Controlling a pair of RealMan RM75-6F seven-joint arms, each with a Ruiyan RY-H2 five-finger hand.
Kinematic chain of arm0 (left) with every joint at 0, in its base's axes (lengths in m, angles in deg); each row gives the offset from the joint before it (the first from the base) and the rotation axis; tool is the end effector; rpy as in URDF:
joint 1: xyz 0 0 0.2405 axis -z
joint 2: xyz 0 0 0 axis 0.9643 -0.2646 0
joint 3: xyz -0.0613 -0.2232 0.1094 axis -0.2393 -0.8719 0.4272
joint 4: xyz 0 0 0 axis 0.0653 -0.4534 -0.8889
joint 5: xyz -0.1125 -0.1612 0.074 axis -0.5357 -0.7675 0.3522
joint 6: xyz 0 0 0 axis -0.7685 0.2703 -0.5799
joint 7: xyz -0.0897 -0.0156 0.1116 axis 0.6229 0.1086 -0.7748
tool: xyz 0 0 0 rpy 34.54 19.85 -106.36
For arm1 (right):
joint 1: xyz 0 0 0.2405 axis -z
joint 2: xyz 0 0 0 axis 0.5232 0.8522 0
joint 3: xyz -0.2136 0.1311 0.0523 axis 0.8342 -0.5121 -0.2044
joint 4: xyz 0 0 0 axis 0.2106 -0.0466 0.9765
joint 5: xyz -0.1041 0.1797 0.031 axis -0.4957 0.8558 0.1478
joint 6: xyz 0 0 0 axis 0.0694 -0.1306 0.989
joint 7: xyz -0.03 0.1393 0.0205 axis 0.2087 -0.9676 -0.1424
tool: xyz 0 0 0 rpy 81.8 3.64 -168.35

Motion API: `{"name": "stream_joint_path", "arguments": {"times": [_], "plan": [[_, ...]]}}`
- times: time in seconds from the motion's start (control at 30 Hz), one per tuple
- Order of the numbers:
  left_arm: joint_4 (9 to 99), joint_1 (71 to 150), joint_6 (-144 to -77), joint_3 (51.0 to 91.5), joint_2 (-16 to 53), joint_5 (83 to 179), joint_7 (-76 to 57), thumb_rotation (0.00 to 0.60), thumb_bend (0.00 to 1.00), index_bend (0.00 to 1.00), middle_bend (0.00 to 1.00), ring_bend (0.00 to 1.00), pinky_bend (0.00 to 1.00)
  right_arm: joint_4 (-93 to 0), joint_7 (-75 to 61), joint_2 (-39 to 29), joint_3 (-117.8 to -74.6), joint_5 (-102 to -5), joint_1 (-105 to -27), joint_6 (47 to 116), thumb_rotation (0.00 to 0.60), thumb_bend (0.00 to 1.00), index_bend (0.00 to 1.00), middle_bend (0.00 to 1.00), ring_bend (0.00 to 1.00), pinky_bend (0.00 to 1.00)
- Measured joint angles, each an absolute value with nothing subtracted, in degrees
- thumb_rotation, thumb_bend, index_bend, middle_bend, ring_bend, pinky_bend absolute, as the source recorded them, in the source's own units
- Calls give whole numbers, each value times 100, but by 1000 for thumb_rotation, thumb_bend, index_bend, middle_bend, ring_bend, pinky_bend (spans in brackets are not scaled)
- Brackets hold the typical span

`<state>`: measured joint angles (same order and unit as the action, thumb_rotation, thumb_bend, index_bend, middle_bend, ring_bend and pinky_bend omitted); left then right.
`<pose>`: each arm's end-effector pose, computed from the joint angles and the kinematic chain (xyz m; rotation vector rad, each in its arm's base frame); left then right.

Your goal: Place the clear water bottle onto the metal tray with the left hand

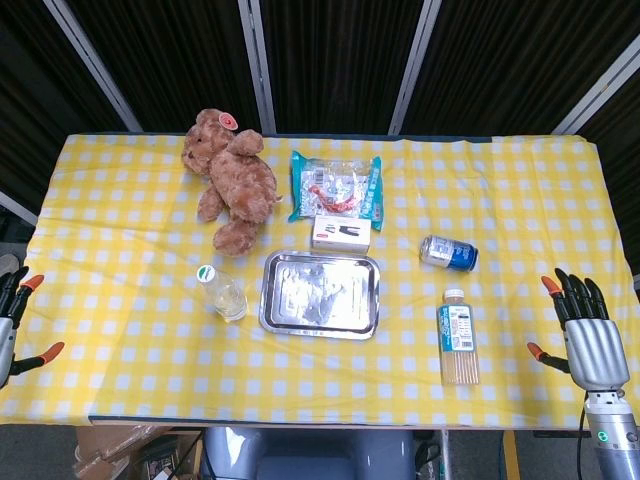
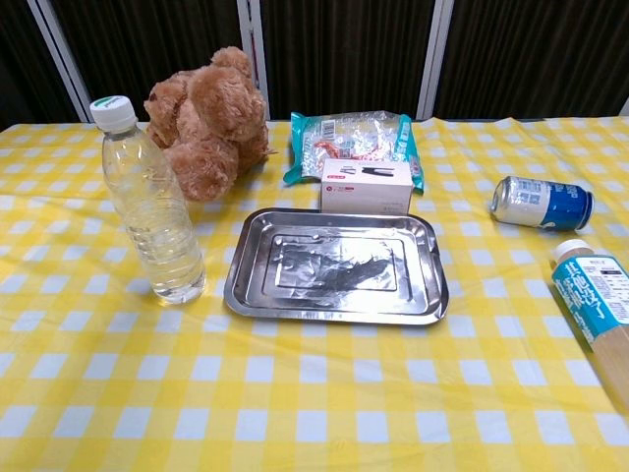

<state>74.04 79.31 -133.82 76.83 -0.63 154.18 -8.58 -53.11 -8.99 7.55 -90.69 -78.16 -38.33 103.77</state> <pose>-0.3127 0.1790 0.1654 -1.3308 -0.8979 -0.9220 -0.3249 -0.2007 0.1460 1.3931 -0.8163 0.9549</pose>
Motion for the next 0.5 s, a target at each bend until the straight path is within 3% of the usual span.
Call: {"name": "stream_joint_path", "arguments": {"times": [0.5], "plan": [[7483, 7960, -13337, 7674, 29, 15487, -989, 600, 126, 117, 26, 0, 0, -5504, -894, 892, -9009, -7780, -3740, 10398, 600, 49, 97, 0, 0, 0]]}}
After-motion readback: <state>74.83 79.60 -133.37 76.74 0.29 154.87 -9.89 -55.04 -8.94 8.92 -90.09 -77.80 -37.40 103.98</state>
